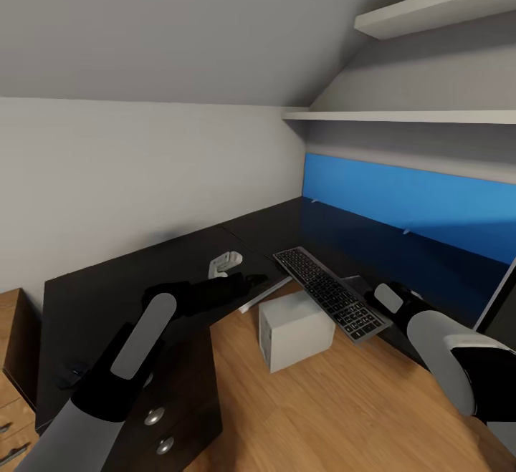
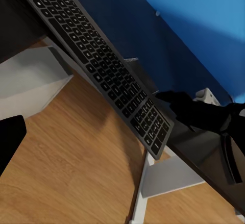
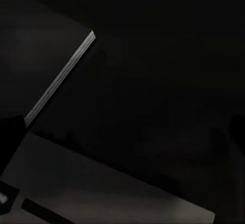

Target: In the bedroom, organize the workspace by keeping the computer under the desk, ensuring the monitor is on the desk, placing the keyboard on the desk next to the monitor, placing the mouse on the desk next to the keyboard, moving the folder from the swivel chair onto the desk next to the mouse, stacking the notebook on top of the folder with the pen on top of the notebook, and positioning the swivel chair next to the desk.

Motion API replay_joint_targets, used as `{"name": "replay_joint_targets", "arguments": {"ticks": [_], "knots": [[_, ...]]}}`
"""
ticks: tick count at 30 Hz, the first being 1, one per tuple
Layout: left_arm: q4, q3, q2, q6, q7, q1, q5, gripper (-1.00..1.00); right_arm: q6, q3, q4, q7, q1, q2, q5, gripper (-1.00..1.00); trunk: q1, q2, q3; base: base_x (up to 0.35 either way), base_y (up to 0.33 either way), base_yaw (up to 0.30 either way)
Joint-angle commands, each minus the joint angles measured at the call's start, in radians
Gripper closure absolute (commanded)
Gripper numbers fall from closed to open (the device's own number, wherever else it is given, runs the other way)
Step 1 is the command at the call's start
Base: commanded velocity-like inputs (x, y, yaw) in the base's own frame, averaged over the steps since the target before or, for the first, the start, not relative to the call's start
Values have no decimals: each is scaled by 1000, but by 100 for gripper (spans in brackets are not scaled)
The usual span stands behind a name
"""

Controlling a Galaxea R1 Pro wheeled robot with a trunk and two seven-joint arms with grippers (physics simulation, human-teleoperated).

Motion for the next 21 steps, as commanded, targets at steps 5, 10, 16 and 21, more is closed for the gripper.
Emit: {"name": "replay_joint_targets", "arguments": {"ticks": [5, 10, 16, 21], "knots": [[-1, -1, 1, 0, 10, -1, 11, -100, 8, 3, -1, -4, 0, 2, -16, -100, 0, 0, -1, 0, 0, 2], [-1, -1, 1, 0, 10, -1, 11, -100, 8, 3, -1, -4, 0, 2, -17, -100, 0, 0, -1, 0, 0, 0], [-1, -1, 1, 0, 10, -1, 11, -100, 9, 3, -1, -4, 0, 3, -18, -100, 0, 0, -1, 0, 0, 0], [-1, -1, 1, 0, 10, -1, 11, -100, 9, 3, -1, -4, 0, 3, -18, -100, 0, 0, -1, 0, 0, 0]]}}
